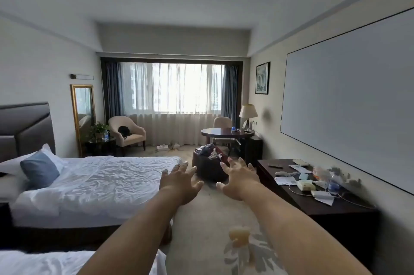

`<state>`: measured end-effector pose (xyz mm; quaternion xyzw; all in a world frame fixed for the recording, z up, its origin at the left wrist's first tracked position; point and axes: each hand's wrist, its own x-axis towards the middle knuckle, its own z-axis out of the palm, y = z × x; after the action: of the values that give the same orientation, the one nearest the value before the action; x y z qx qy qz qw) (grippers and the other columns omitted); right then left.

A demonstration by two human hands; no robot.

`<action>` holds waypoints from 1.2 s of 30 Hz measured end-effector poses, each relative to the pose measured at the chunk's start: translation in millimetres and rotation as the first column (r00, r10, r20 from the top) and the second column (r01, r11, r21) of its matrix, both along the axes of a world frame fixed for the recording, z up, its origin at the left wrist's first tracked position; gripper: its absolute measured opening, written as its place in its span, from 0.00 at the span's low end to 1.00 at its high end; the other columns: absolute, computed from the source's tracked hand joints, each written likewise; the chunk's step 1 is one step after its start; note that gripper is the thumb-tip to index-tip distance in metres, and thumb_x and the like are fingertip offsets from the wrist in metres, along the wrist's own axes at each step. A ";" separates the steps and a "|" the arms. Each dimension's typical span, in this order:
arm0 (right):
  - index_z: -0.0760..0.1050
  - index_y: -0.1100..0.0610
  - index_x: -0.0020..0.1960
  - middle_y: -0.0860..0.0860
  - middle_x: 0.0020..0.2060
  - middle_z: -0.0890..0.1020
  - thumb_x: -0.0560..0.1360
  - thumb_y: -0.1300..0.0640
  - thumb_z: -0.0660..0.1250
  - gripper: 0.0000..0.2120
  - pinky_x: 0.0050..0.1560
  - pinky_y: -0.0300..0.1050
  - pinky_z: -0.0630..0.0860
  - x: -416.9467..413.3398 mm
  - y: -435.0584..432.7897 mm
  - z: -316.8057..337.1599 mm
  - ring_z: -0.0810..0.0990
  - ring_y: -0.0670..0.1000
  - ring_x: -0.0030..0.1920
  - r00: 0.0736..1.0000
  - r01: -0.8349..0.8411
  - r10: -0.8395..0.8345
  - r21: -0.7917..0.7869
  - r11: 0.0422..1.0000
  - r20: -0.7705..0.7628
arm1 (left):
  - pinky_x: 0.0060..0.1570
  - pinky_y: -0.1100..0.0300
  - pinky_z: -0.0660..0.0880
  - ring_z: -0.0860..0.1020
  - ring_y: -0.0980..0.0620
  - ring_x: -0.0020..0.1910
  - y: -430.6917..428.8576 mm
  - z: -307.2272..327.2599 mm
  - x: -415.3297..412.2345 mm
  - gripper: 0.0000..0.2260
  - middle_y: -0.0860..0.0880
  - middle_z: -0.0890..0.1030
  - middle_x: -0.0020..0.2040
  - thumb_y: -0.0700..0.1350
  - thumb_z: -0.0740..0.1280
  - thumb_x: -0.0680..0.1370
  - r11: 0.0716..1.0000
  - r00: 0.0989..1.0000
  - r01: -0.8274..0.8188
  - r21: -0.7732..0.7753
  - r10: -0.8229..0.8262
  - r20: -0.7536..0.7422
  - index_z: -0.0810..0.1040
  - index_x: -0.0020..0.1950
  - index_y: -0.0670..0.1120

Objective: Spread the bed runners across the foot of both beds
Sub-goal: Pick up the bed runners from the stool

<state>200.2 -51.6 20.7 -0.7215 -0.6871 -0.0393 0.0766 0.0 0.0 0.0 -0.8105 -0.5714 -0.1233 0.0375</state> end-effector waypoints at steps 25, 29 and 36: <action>0.52 0.46 0.82 0.47 0.82 0.52 0.81 0.35 0.47 0.32 0.79 0.60 0.42 145.5 521.1 7.4 0.46 0.56 0.82 0.994 0.067 -0.071 -0.053 0.996 -0.082 | 0.76 0.37 0.54 0.51 0.45 0.83 492.1 33.4 167.4 0.25 0.50 0.53 0.84 0.64 0.50 0.83 1.000 0.987 0.009 -0.001 -0.009 -0.159 0.56 0.81 0.64; 0.53 0.47 0.82 0.48 0.82 0.53 0.81 0.35 0.47 0.32 0.79 0.61 0.42 141.2 606.6 9.4 0.47 0.57 0.82 0.997 0.059 -0.061 -0.057 0.997 -0.044 | 0.77 0.39 0.53 0.52 0.46 0.83 578.3 23.8 178.6 0.26 0.51 0.54 0.84 0.64 0.50 0.83 0.999 0.992 0.051 -0.007 -0.051 -0.115 0.56 0.81 0.63; 0.57 0.49 0.81 0.49 0.81 0.57 0.82 0.37 0.48 0.31 0.79 0.59 0.43 143.1 748.7 18.3 0.50 0.56 0.81 0.995 0.064 -0.065 -0.014 0.998 -0.074 | 0.77 0.41 0.54 0.54 0.46 0.82 733.2 38.4 188.3 0.24 0.52 0.56 0.84 0.61 0.53 0.83 0.998 0.995 0.059 -0.002 -0.059 -0.085 0.59 0.80 0.64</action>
<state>343.3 697.1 39.0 -0.7445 -0.6605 -0.0109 0.0966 188.3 733.2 38.4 -0.8316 -0.5450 -0.0898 0.0584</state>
